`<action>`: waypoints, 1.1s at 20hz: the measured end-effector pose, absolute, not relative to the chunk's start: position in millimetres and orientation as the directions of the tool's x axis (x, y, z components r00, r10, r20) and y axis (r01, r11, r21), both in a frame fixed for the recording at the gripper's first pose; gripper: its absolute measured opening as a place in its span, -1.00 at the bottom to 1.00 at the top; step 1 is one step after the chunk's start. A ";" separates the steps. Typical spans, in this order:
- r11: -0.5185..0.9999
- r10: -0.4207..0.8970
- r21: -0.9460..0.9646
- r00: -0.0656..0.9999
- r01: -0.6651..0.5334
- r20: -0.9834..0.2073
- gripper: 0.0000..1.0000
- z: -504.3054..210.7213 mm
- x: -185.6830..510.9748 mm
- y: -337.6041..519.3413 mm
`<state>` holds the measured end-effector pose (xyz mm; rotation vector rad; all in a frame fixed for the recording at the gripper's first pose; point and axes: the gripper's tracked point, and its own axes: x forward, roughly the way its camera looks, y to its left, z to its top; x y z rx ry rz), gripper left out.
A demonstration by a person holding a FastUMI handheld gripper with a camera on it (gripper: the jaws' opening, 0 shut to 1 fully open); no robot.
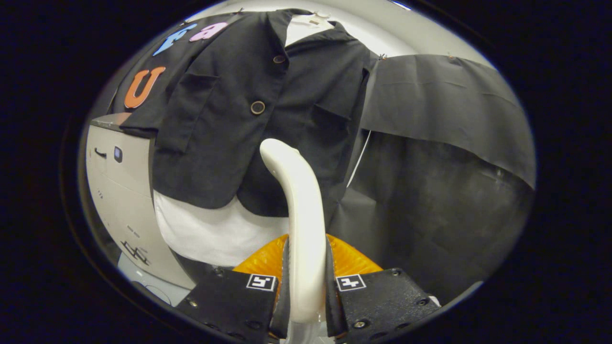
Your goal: Iron the clothes twice with a garment steamer, once on the left side and once on the right side.
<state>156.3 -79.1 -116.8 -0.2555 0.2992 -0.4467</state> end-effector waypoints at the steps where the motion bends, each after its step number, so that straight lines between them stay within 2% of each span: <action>1: 0.865 -0.466 -0.322 0.855 0.386 -0.227 -0.34 -120.2 157.2 -81.2; 13: 0.866 -0.473 -0.363 0.801 0.344 -0.369 -0.35 -173.1 129.3 -74.0; 22: 0.894 -0.432 -0.315 0.799 0.319 -0.418 -0.35 -158.5 55.0 -47.1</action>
